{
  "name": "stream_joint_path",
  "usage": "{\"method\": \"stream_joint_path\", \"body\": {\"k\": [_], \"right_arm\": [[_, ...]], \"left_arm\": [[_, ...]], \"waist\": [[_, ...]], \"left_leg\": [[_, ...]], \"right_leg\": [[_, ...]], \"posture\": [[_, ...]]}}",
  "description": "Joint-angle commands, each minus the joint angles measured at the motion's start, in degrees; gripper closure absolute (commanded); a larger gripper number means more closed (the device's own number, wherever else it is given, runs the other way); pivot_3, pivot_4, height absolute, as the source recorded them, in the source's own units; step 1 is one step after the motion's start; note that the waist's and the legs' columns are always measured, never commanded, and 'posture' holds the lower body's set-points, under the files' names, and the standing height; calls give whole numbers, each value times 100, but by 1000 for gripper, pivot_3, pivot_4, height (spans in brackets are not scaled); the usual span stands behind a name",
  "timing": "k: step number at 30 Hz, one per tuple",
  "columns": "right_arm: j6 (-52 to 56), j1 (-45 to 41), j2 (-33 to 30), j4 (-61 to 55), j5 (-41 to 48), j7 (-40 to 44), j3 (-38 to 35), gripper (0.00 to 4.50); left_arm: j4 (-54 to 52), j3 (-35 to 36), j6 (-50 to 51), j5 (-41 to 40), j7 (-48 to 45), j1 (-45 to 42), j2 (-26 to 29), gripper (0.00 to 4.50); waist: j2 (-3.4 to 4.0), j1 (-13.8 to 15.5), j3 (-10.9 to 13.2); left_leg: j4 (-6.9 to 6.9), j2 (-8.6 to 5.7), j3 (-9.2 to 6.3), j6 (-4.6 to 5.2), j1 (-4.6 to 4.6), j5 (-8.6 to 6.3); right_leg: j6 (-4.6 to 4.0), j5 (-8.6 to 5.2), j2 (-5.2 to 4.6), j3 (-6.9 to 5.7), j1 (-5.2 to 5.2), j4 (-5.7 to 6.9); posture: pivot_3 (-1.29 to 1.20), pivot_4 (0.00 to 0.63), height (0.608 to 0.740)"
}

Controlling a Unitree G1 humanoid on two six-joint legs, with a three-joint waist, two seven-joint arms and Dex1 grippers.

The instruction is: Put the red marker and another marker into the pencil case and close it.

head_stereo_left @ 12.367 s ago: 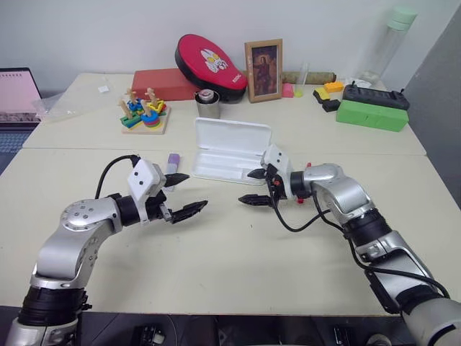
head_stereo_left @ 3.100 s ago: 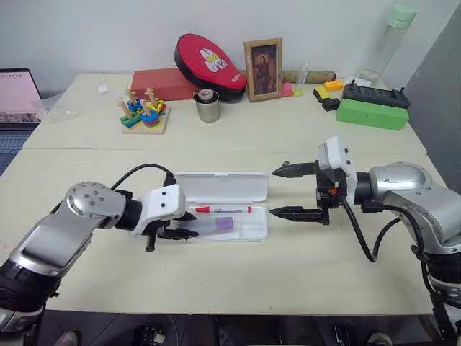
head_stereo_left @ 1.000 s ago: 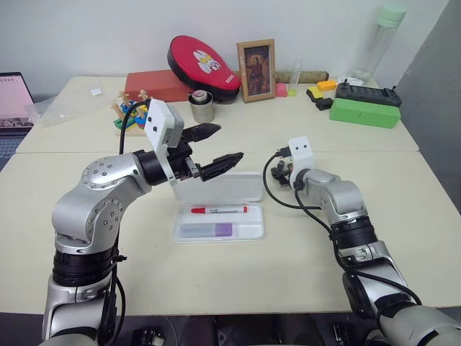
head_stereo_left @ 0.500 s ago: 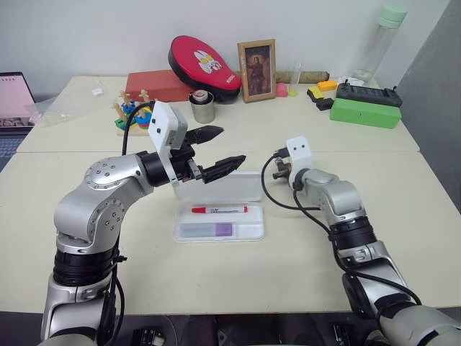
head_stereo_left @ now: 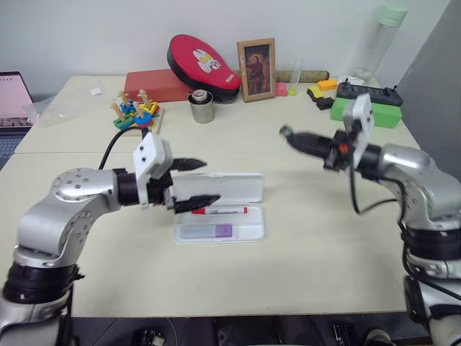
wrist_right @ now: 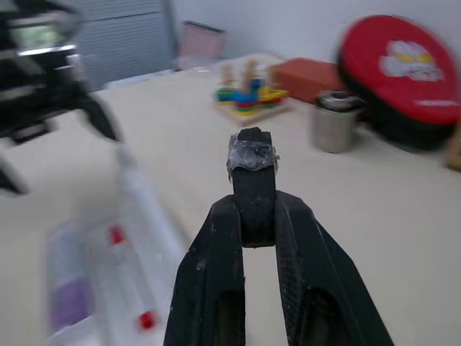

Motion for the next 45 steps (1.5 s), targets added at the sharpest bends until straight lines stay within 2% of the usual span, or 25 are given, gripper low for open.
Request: {"method": "stream_joint_path", "body": {"k": [1,4,11,20,22,28,34,37,38,42,45], "right_arm": [[140,243,-249,-930,241,448,576,4251],[-107,456,-427,-1003,-440,393,1372,4251],[-596,583,-349,-456,-1519,274,2494,4251],[-859,424,-80,-35,-1953,274,2715,4251],[-861,411,-43,-14,-1993,272,2714,3552],[-778,382,32,-112,-1958,335,2626,2096],[-755,291,66,-122,-1886,359,2504,840],[-634,210,113,-295,-1522,460,2198,181],[-500,146,171,-416,-1185,507,1942,38],[30,-375,451,-591,18,456,926,38],[218,-1025,652,-128,93,116,682,38]], "left_arm": [[-75,75,-240,75,-513,258,407,0],[-73,115,-304,62,-596,340,471,0],[-160,95,-276,53,-518,367,404,0],[-237,43,-266,81,-385,387,359,0],[-262,35,-257,79,-359,391,345,0],[-352,29,-235,59,-268,447,296,0],[-382,52,-228,52,-181,475,255,0],[-439,128,-180,0,-63,486,210,0],[-473,197,-146,-41,20,495,174,0],[-666,610,112,-328,531,555,-46,0],[-865,1200,485,-900,1030,653,-285,0]], "waist": [[1,-14,0],[0,17,0],[-2,75,-1],[-4,93,-2],[-4,97,-2],[-4,124,-2],[-4,132,-2],[-4,139,-2],[-4,142,-2],[-3,134,-2],[-4,136,-3]], "left_leg": [[0,0,0,0,0,0],[3,0,-1,0,3,0],[8,0,-1,-1,-1,1],[8,0,-1,-1,-2,1],[8,0,-1,-1,-2,1],[8,0,-1,-1,-2,1],[8,0,-1,-1,-2,1],[8,0,-1,-1,-2,1],[8,0,-1,-1,-2,1],[8,0,-2,-1,-2,1],[8,0,-4,-1,0,1]], "right_leg": [[0,0,0,1,-3,2],[0,-1,0,0,-1,10],[4,0,0,0,0,-3],[3,0,0,-1,0,-2],[3,0,0,-1,0,-2],[3,0,0,-1,0,-2],[3,0,0,-1,0,-2],[3,0,0,-1,0,-2],[3,0,0,-1,0,-2],[3,1,0,0,0,0],[3,1,0,-2,3,1]], "posture": [[0,150,740],[0,150,740],[0,150,740],[0,150,740],[0,150,740],[0,150,740],[0,150,740],[0,150,740],[0,150,740],[0,150,740],[0,150,740]]}}
